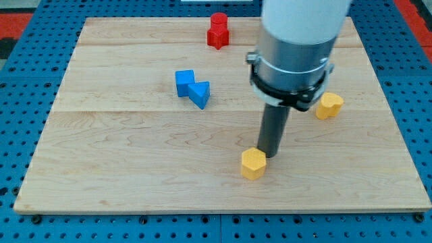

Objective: Slide yellow hexagon closer to bottom left

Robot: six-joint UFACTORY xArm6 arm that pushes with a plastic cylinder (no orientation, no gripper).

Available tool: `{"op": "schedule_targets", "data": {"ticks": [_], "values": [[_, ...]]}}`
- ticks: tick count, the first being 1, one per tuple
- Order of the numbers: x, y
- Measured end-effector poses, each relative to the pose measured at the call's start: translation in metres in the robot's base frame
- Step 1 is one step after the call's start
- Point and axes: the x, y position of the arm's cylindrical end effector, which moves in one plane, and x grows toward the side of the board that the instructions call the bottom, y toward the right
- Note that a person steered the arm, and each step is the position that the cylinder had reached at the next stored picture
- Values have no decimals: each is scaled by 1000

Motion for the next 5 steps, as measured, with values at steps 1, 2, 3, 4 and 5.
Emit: {"op": "schedule_targets", "data": {"ticks": [1,2,3,4,5], "values": [[-1,30],[36,31],[54,-42],[41,-79],[57,-28]]}}
